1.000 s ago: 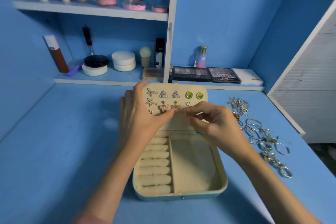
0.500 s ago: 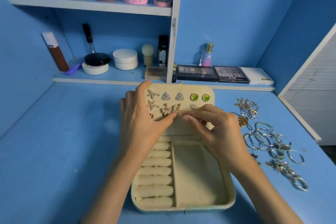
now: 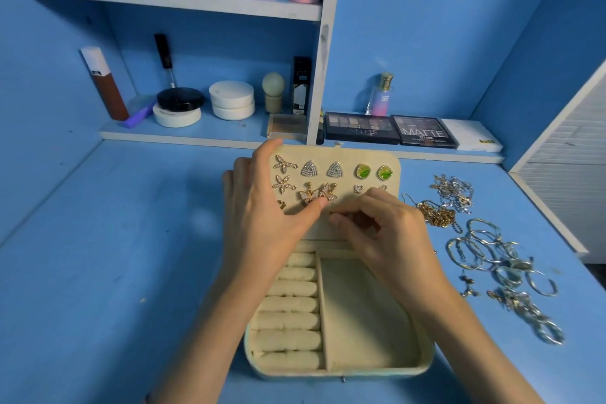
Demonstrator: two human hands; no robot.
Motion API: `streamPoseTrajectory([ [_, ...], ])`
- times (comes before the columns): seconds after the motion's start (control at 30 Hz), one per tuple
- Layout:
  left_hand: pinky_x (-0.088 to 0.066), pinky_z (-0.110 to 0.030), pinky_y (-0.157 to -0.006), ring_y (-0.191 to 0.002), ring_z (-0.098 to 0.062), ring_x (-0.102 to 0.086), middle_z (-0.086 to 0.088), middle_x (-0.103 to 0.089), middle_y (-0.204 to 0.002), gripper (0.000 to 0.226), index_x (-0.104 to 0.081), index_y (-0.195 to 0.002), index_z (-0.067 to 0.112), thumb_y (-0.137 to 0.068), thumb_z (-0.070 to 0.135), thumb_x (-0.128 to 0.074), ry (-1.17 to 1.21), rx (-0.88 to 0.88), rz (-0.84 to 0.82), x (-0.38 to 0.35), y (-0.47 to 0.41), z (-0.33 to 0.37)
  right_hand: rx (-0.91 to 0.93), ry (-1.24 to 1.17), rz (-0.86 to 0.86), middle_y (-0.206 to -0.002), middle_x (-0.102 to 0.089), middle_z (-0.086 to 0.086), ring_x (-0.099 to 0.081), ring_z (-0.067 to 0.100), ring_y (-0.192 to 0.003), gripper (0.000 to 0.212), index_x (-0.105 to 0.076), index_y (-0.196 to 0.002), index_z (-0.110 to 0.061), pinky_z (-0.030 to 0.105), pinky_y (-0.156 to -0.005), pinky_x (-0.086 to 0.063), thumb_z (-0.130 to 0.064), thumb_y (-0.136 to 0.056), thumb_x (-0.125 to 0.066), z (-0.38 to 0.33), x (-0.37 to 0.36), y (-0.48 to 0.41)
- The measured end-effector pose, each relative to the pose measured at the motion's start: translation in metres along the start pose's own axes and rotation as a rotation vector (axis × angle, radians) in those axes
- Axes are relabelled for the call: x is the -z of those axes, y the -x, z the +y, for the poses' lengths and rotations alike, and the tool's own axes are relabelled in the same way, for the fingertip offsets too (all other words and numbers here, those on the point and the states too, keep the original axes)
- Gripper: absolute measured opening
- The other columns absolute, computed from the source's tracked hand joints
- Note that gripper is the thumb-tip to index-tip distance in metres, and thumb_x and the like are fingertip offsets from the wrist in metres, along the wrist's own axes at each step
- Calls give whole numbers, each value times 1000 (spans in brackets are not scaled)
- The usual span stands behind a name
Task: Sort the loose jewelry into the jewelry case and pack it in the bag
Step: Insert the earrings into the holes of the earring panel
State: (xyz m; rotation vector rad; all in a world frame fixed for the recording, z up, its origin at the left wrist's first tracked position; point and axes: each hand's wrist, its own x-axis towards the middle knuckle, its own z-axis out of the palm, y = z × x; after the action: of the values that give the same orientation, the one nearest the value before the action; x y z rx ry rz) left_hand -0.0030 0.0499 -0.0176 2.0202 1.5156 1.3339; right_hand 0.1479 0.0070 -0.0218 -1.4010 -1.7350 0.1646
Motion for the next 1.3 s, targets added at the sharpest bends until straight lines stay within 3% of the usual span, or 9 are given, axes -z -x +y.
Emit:
streamPoseTrajectory([
  [0.3, -30, -23, -83, -101, -11, -34, 6, -43, -107, 80, -44, -133, 22, -64, 37, -81, 5, -5, 12, 0, 0, 1, -56, 47, -13, -65, -46, -20, -46, 3, -63, 15, -71, -84, -21, 23, -55, -34, -29, -82, -58, -1, -1, -2],
  [0.53, -30, -22, -83, -100, -10, -35, 5, -44, -107, 79, -45, -133, 22, -63, 37, -81, 14, -11, 25, -1, 0, 0, -78, 69, 76, -64, -52, -10, -47, 11, -58, 8, -68, -78, -18, 38, -52, -44, -26, -76, -67, -3, -4, -2],
  [0.83, -26, -17, -80, -97, -1, -26, 6, -41, -108, 84, -44, -134, 21, -61, 42, -79, 6, -18, 13, -1, 1, -1, -39, 143, 104, -60, -42, -15, -41, 6, -55, 10, -71, -81, -20, 33, -50, -43, -23, -76, -63, -4, -3, -1],
  [1.0, -27, -22, -82, -100, -15, -33, -4, -46, -110, 93, -43, -136, 16, -55, 47, -75, -29, -12, 1, -3, 1, 1, -65, 112, 82, -61, -46, -16, -46, 5, -57, 18, -72, -84, -24, 33, -53, -44, -18, -78, -56, -4, -1, 1],
  [1.1, -27, -24, -82, -100, -17, -33, -8, -48, -110, 95, -43, -136, 13, -54, 47, -76, -45, -12, 13, -4, 1, 1, -72, 80, 93, -63, -52, -13, -49, 8, -59, 21, -71, -85, -23, 27, -56, -41, -17, -77, -53, -3, 5, 0],
  [1.2, -23, -21, -79, -99, -16, -32, 0, -42, -107, 96, -43, -136, 14, -54, 50, -74, -49, -24, 11, -4, 1, 2, -100, -8, 133, -66, -61, 2, -51, 13, -59, 22, -71, -84, -20, 18, -54, -38, -16, -77, -51, 1, 20, -3],
  [1.3, -23, -19, -81, -101, -14, -31, 5, -37, -107, 97, -40, -138, 18, -54, 50, -76, -33, 1, -4, -4, 2, 1, -164, -67, 143, -60, -52, 0, -45, 11, -53, 17, -70, -84, -20, 14, -52, -32, -13, -79, -55, 10, 39, -4],
])
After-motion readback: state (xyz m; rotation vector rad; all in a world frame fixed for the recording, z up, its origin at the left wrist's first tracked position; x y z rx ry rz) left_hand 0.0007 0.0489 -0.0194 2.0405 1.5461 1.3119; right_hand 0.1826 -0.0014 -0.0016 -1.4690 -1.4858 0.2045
